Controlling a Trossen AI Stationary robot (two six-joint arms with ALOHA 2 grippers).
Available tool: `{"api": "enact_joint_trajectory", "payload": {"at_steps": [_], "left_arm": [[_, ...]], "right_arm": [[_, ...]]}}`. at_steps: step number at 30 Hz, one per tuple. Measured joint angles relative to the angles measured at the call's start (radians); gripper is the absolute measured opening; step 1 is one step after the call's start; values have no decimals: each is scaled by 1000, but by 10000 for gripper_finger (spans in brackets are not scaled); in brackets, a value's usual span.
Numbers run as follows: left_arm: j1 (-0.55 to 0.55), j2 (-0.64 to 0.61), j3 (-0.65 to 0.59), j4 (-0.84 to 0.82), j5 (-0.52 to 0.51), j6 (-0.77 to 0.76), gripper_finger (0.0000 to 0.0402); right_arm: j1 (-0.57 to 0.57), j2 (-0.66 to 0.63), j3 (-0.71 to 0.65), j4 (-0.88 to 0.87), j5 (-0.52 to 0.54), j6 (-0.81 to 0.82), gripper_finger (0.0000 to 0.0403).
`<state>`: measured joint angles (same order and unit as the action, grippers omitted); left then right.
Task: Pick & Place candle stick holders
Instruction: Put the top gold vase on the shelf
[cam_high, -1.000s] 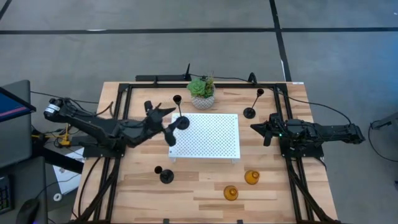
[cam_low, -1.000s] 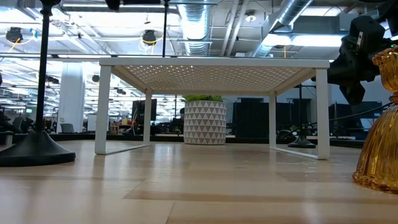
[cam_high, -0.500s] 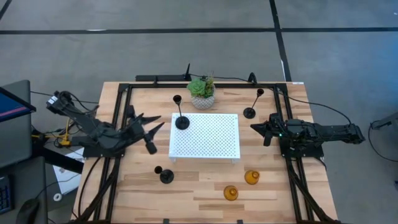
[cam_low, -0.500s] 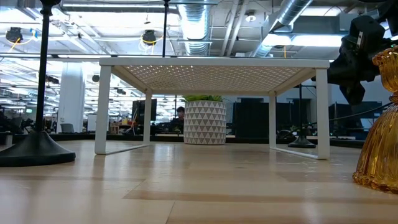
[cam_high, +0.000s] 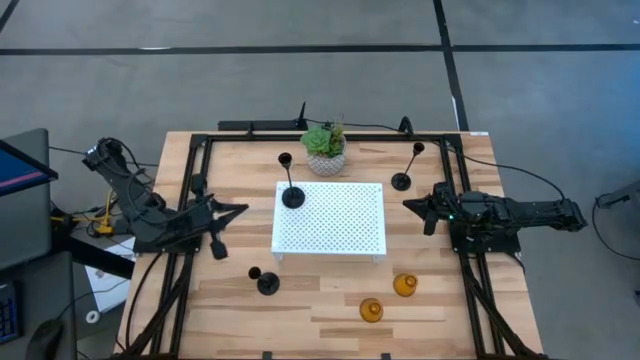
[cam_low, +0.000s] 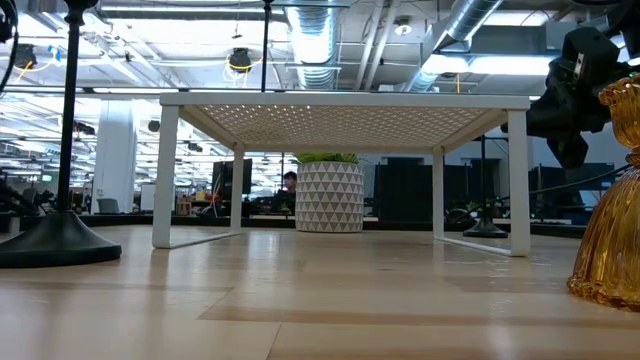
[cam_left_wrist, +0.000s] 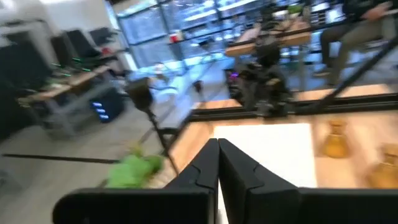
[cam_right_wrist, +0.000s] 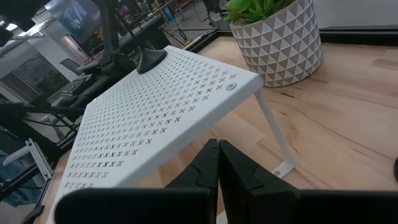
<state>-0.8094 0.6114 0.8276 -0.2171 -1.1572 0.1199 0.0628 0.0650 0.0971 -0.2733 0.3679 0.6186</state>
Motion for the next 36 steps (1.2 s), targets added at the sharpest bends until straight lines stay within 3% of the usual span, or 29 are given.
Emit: {"api": "enact_joint_trajectory", "payload": {"at_steps": [13, 18, 27, 36], "left_arm": [[-21, -15, -205, -38, 421, -315, 5], [-20, -15, -237, -37, 472, -434, 6], [-21, -23, -237, -29, 606, -439, 6], [-21, -27, -237, 5, 569, -402, 5]], "right_arm": [[0, 0, 0, -1, 0, 0, 0], [0, 0, 0, -1, 0, 1, 0], [0, 0, 0, 3, 1, 3, 0], [0, 0, -2, 14, 5, 11, 0]]}}
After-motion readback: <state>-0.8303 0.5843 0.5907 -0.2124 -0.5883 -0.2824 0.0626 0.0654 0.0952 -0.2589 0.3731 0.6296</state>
